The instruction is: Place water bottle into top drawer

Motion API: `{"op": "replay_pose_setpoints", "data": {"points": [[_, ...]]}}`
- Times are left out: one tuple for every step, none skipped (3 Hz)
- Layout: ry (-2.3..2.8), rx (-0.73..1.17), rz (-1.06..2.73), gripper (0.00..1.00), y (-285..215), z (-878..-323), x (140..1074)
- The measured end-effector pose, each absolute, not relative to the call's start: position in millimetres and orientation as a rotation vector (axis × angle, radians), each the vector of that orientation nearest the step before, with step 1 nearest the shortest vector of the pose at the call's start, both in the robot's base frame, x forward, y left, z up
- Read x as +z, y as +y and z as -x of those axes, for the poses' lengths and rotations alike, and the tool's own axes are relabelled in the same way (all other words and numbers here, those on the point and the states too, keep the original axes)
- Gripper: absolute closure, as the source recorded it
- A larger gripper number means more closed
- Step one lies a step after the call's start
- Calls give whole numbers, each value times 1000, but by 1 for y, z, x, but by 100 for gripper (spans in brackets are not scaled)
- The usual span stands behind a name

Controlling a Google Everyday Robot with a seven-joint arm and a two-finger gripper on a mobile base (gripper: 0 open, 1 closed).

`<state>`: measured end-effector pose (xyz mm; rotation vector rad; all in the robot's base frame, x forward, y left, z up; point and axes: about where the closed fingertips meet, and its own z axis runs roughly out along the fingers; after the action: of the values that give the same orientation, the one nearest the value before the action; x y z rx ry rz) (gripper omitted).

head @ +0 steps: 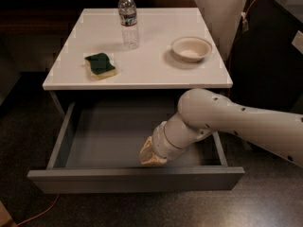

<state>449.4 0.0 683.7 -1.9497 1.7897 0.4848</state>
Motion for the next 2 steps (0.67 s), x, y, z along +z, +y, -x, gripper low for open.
{"op": "replay_pose_setpoints", "data": {"points": [[1760, 440, 1948, 100, -2, -457, 701], [1715, 386, 1935, 100, -4, -471, 728]]}}
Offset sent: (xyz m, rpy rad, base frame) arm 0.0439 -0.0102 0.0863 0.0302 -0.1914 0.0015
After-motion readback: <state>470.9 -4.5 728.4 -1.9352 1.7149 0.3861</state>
